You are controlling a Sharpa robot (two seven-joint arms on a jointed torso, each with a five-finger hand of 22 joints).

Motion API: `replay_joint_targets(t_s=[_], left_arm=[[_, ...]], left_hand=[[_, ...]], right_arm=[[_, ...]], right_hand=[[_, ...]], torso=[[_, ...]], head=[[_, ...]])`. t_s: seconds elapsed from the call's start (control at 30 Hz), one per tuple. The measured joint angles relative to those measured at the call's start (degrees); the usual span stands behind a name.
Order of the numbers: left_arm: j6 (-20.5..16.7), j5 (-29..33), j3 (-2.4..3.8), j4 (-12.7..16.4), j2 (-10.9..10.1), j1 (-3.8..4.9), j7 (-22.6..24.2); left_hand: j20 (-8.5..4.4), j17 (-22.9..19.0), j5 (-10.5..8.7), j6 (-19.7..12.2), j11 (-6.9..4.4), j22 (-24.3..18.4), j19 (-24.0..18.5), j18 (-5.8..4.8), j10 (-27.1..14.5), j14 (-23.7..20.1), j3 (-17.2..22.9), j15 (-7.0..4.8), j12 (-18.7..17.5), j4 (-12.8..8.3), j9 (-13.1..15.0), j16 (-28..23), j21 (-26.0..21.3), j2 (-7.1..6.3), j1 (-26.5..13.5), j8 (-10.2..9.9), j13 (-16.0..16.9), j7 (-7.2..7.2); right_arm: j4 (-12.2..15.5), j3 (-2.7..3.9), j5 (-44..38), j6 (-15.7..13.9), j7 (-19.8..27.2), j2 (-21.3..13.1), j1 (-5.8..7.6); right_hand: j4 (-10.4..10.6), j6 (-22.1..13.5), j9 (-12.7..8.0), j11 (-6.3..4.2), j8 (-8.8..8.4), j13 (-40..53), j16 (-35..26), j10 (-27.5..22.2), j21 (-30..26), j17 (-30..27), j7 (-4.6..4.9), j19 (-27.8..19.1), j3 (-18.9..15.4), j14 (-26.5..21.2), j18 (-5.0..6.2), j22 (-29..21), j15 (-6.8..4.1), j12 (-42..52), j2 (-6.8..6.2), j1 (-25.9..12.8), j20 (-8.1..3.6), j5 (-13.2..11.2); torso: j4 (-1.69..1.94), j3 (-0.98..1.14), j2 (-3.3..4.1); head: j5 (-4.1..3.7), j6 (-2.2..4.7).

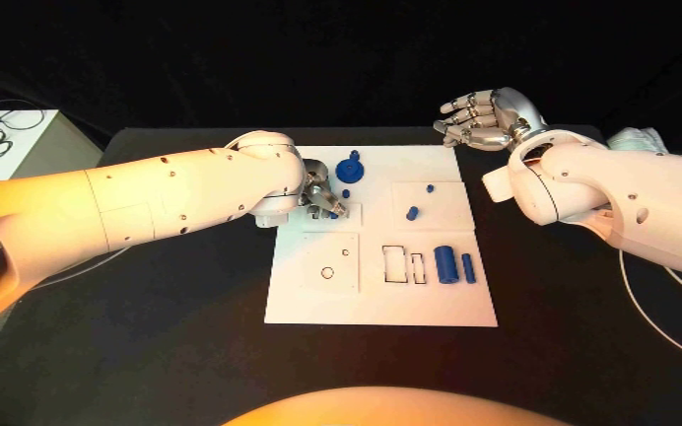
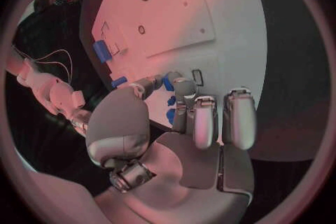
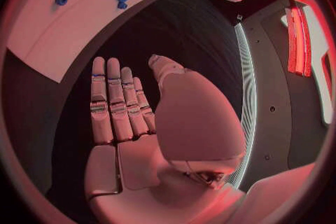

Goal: Assemble the parts on the task board

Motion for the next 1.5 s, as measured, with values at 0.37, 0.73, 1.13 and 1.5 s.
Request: replay_joint_targets(t_s=[0.37,0.73,1.13,1.5], left_arm=[[-0.1,0.1,0.02,0.0,-0.2,-0.05,0.1],[-0.7,0.4,1.04,1.6,-1.9,-0.52,0.0],[-0.9,3.1,6.22,3.2,-5.0,-0.41,-0.3],[-0.3,7.2,8.87,-0.1,-6.2,0.64,-0.2]], left_hand=[[0.0,0.0,-1.27,0.0,0.0,0.0,0.0,0.0,0.0,0.0,-2.7,0.0,0.0,2.3,-0.1,0.0,-0.2,0.37,1.0,0.0,-0.1,-0.02],[0.0,0.0,-6.4,0.0,-0.22,0.0,0.0,0.0,-0.2,0.0,-6.7,0.01,0.0,5.8,-0.3,0.0,-0.2,0.27,3.1,-0.5,-0.5,-0.01],[0.87,0.0,-6.81,-3.5,1.15,-2.7,-2.4,-0.01,-5.5,0.1,-9.4,0.18,-2.9,5.8,-0.5,-0.6,-2.3,0.92,4.9,-1.3,-5.5,1.82],[3.01,0.0,-6.49,-9.9,4.52,-7.8,-6.3,0.0,-12.1,0.1,-11.5,3.48,-6.1,5.8,-6.4,-2.6,-4.8,2.6,9.7,-9.2,-10.9,5.63]], right_arm=[[0.0,0.0,0.0,0.0,0.1,0.0,0.0],[-0.1,0.01,0.1,0.0,0.1,0.0,-0.12],[-0.6,0.01,0.3,0.0,0.4,0.2,-0.36],[-0.8,0.0,0.5,0.1,0.5,0.2,-0.47]], right_hand=[[0.0,0.0,0.0,0.0,0.0,-0.1,-0.2,0.0,0.0,0.0,0.0,0.0,0.0,0.0,0.0,-0.1,0.0,0.0,-0.24,-0.2,0.0,0.0],[0.0,0.0,-0.1,0.0,0.0,-0.4,-0.2,0.0,0.0,0.0,0.0,0.0,0.0,0.0,0.0,-0.4,0.0,0.2,-0.23,-1.0,0.0,0.0],[0.3,-0.4,-0.2,0.21,0.22,-0.7,-0.4,-0.2,0.0,-0.1,-0.01,0.0,-0.3,0.0,0.0,-0.9,0.0,0.4,-0.29,-1.5,0.0,0.0],[0.5,-0.4,-0.2,0.21,0.22,-0.8,-0.4,-0.2,0.0,-0.1,-0.01,0.0,-0.5,0.0,0.0,-1.0,0.0,0.4,-0.53,-1.7,0.0,0.0]], torso=[[-0.01,-0.03,-0.02],[0.0,-0.09,-0.02],[-0.01,-0.03,-0.18],[0.06,-0.07,-0.03]], head=[[-0.1,0.24],[-0.26,0.59],[-0.48,1.37],[-0.65,2.26]])
